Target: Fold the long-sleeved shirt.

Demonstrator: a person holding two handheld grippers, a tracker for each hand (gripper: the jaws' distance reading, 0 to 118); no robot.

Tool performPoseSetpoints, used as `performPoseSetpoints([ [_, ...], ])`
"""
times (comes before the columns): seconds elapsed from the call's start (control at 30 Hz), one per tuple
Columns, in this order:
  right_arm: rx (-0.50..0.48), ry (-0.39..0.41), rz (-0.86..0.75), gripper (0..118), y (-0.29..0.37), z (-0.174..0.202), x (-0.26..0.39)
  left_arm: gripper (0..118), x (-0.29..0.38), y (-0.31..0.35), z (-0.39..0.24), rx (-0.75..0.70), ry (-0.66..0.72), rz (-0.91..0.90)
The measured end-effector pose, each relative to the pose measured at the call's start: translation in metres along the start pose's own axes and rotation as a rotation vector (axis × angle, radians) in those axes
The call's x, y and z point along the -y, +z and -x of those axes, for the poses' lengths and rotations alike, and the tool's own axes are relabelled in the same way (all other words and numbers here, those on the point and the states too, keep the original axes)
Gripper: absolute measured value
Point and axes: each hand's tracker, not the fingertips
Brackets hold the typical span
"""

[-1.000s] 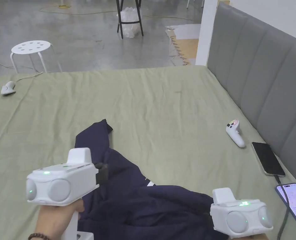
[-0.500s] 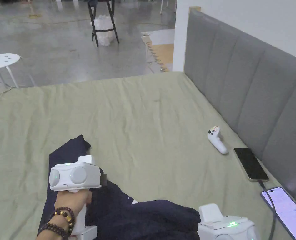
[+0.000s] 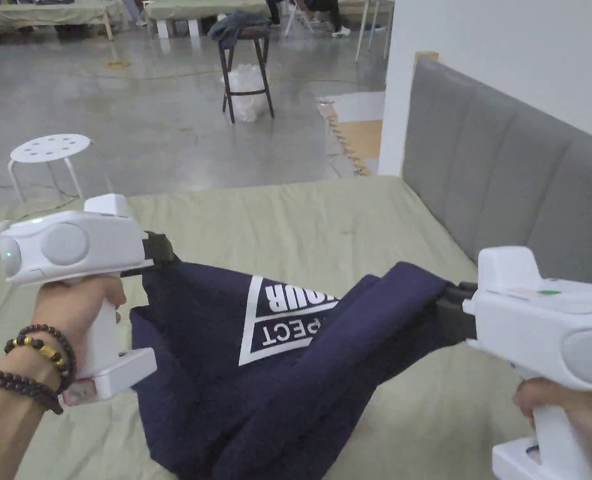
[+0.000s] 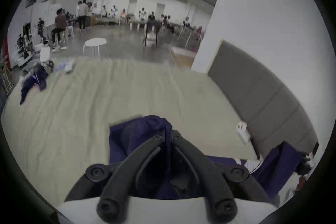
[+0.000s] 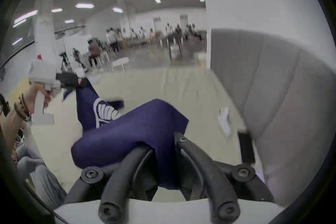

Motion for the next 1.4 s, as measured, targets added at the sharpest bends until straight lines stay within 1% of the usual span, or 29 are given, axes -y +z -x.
performPoseSetpoints([
  [0.03, -0.017, 0.012, -0.034, 12, -0.003, -0.004, -0.031, 8, -0.02, 0.009, 0.001, -0.004, 0.001, -0.05],
  [0.07, -0.009, 0.029, -0.06, 12, -0.006, -0.006, -0.057, 8, -0.039, 0.018, 0.002, -0.009, 0.002, -0.085],
  [0.13, 0.031, 0.103, -0.128, 12, -0.009, 0.0, -0.117, 8, -0.082, 0.036, 0.0, -0.047, -0.01, -0.152],
  [0.17, 0.025, 0.11, -0.148, 12, -0.012, -0.002, -0.14, 8, -0.097, 0.042, -0.001, -0.054, -0.009, -0.178],
  [0.2, 0.011, 0.083, -0.151, 12, -0.016, -0.005, -0.169, 8, -0.117, 0.049, -0.003, -0.062, -0.013, -0.215],
  [0.23, 0.003, 0.028, -0.183, 12, -0.018, -0.004, -0.193, 8, -0.135, 0.054, -0.006, -0.072, -0.004, -0.25],
  [0.3, -0.012, -0.007, -0.223, 12, -0.025, -0.005, -0.234, 8, -0.165, 0.066, -0.013, -0.064, -0.006, -0.296],
  [0.37, 0.005, -0.052, -0.234, 12, -0.029, -0.004, -0.264, 8, -0.188, 0.071, -0.019, -0.076, -0.013, -0.317],
  [0.43, 0.02, -0.054, -0.233, 12, -0.035, -0.004, -0.283, 8, -0.198, 0.083, -0.032, -0.093, -0.027, -0.336],
  [0.5, 0.039, -0.052, -0.216, 12, -0.048, -0.008, -0.289, 8, -0.199, 0.08, -0.035, -0.103, -0.049, -0.338],
  [0.57, 0.049, -0.048, -0.204, 12, -0.057, -0.01, -0.283, 8, -0.194, 0.075, -0.036, -0.11, -0.062, -0.33],
  [0.67, 0.05, -0.096, -0.158, 12, -0.081, -0.019, -0.252, 8, -0.166, 0.053, -0.028, -0.117, -0.059, -0.295],
  [0.77, 0.044, -0.111, -0.069, 12, -0.114, -0.027, -0.199, 8, -0.12, 0.024, -0.013, -0.121, -0.031, -0.196],
  [0.83, 0.046, -0.12, 0.011, 12, -0.138, -0.032, -0.152, 8, -0.083, -0.002, 0.004, -0.121, 0.0, -0.124],
  [0.97, 0.067, -0.17, 0.147, 12, -0.172, -0.036, -0.067, 8, -0.009, -0.038, 0.028, -0.127, 0.049, 0.011],
  [1.03, 0.061, -0.191, 0.178, 11, -0.18, -0.039, -0.034, 8, 0.023, -0.04, 0.034, -0.12, 0.06, 0.018],
  [1.13, 0.044, -0.215, 0.156, 11, -0.166, -0.042, -0.01, 8, 0.046, -0.024, 0.037, -0.091, 0.074, 0.012],
  [1.17, 0.041, -0.222, 0.139, 11, -0.145, -0.037, -0.009, 8, 0.053, -0.016, 0.036, -0.083, 0.081, -0.004],
  [1.2, 0.034, -0.211, 0.124, 11, -0.132, -0.036, -0.004, 8, 0.063, -0.004, 0.034, -0.08, 0.078, -0.018],
  [1.27, 0.027, -0.155, 0.091, 11, -0.105, -0.032, 0.012, 8, 0.086, 0.024, 0.03, -0.086, 0.047, -0.049],
  [1.3, 0.024, -0.123, 0.087, 11, -0.079, -0.022, 0.023, 8, 0.105, 0.037, 0.028, -0.092, 0.025, -0.052],
  [1.33, 0.022, -0.104, 0.102, 11, -0.063, -0.018, 0.039, 8, 0.125, 0.05, 0.026, -0.099, 0.004, -0.042],
  [1.4, 0.003, -0.069, 0.149, 11, -0.037, -0.011, 0.073, 8, 0.163, 0.069, 0.029, -0.123, 0.017, 0.004],
])
